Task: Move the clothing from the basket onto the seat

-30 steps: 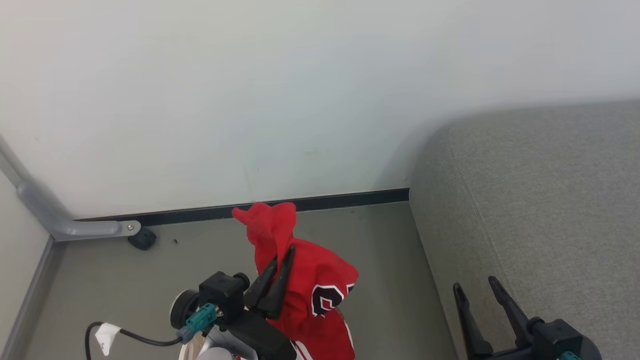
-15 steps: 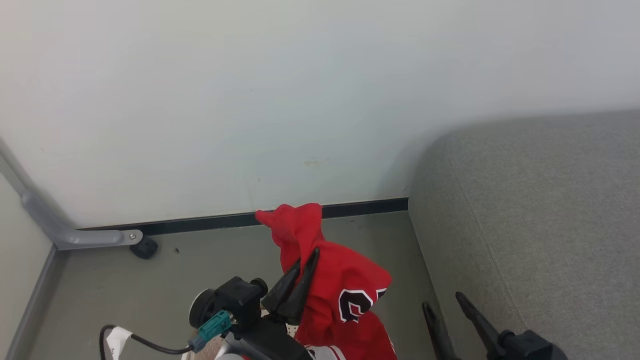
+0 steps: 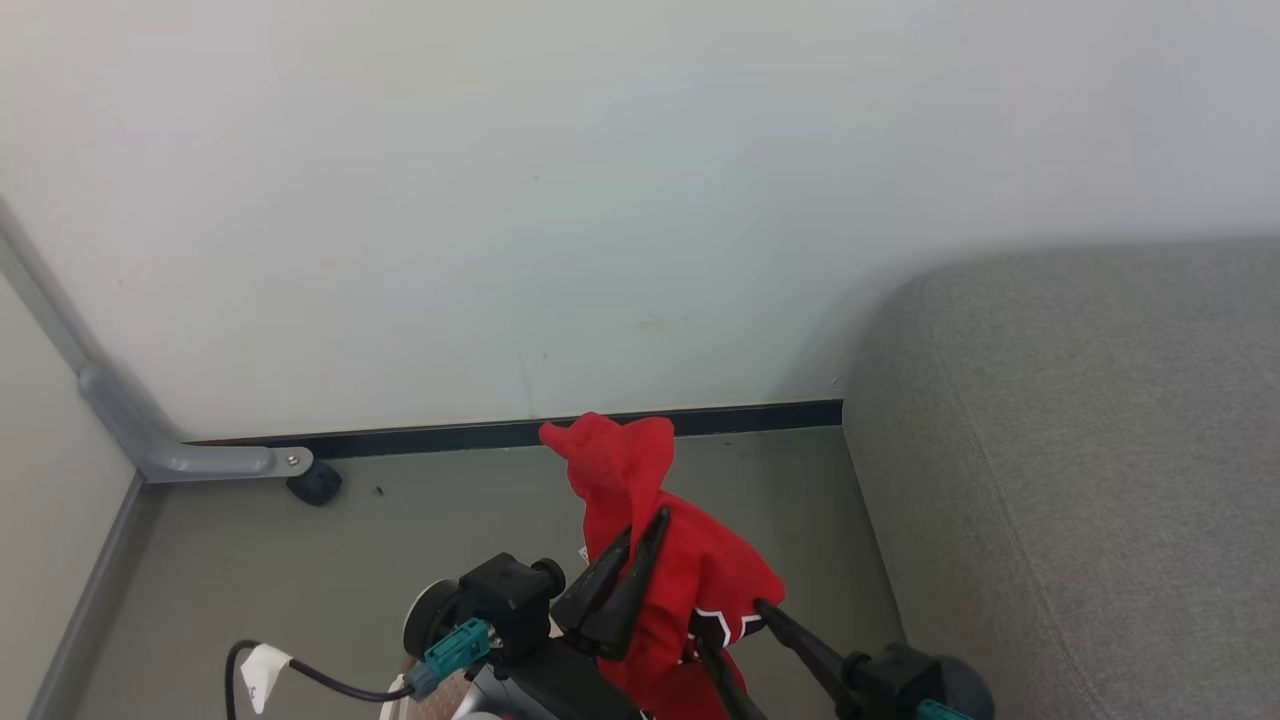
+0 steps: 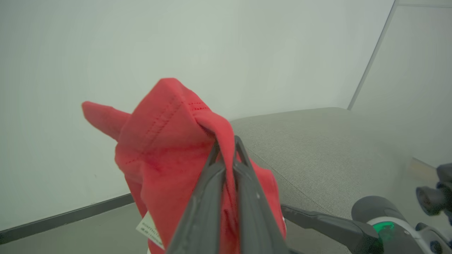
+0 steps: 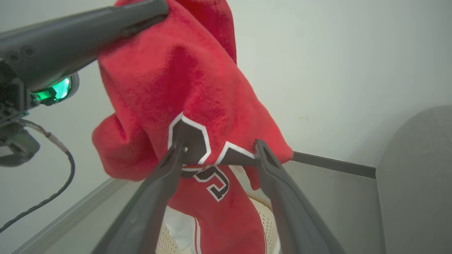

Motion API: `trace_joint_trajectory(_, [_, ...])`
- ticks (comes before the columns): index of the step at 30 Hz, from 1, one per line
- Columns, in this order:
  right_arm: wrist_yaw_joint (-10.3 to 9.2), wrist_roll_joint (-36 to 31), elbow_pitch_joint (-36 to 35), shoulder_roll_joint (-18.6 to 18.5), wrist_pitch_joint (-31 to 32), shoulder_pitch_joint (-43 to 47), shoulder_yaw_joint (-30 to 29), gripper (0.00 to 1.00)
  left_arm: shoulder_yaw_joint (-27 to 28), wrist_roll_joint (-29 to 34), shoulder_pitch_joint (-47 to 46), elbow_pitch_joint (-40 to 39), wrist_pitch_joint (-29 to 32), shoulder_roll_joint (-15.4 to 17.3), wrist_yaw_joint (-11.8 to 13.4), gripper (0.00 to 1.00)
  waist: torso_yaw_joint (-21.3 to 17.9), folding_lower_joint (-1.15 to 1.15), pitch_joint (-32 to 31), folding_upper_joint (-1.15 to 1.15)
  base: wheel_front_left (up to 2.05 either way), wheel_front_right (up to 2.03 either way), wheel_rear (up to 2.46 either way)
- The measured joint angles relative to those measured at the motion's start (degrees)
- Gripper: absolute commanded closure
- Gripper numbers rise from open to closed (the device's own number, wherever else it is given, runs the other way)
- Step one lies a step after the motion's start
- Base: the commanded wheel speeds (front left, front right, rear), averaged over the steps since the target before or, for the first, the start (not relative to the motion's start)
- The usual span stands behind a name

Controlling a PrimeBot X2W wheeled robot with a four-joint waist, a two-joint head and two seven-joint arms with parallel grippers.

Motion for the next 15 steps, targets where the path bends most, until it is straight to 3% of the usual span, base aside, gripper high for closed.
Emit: trace_joint_trajectory(15, [0.42, 3.4, 7.6, 0.3, 0.9, -8.5, 9.7, 0.00, -1.7, -1.2, -0.6, -1.6, 1.7, 0.0, 1.0, 1.00, 1.5, 0.00, 0.3, 0.00, 0.00, 0.00, 0.00])
